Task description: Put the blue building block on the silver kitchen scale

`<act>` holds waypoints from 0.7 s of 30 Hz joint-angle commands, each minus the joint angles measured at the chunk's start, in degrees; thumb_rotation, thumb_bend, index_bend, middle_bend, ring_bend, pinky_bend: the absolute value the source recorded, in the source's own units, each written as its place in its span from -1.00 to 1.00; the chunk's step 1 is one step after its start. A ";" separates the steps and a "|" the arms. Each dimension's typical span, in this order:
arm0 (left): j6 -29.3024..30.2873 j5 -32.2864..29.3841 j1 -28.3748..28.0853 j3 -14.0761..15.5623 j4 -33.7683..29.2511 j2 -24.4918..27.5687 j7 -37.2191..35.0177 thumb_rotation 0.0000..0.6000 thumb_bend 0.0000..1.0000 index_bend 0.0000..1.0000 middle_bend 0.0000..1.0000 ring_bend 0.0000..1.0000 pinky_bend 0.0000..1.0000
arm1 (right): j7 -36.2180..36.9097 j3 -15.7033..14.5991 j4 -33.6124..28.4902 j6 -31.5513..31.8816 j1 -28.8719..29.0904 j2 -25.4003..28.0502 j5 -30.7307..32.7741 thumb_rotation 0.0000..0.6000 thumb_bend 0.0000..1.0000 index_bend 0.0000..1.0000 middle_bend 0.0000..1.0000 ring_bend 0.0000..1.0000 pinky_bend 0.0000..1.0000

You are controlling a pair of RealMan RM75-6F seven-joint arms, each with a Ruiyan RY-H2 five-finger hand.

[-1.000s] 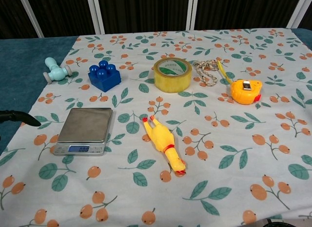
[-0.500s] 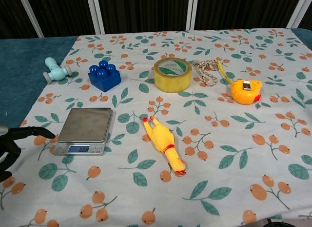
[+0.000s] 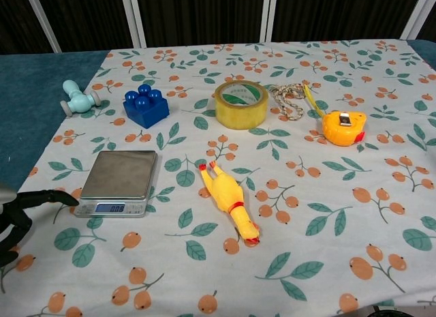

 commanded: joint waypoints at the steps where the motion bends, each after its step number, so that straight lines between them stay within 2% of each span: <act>1: -0.33 0.09 -0.19 0.13 0.11 -0.01 -0.10 1.00 -0.08 -0.78 0.33 0.36 0.75 | -0.03 0.01 -0.01 0.00 -0.01 0.01 0.04 1.00 -0.62 -1.00 -1.00 -0.89 -0.63; 21: -1.01 -1.39 -0.57 -0.05 0.88 -0.40 0.09 1.00 -0.08 -0.78 0.33 0.37 0.75 | -0.23 -0.06 -0.22 -0.34 0.01 0.11 0.36 1.00 -0.62 -1.00 -1.00 -0.89 -0.63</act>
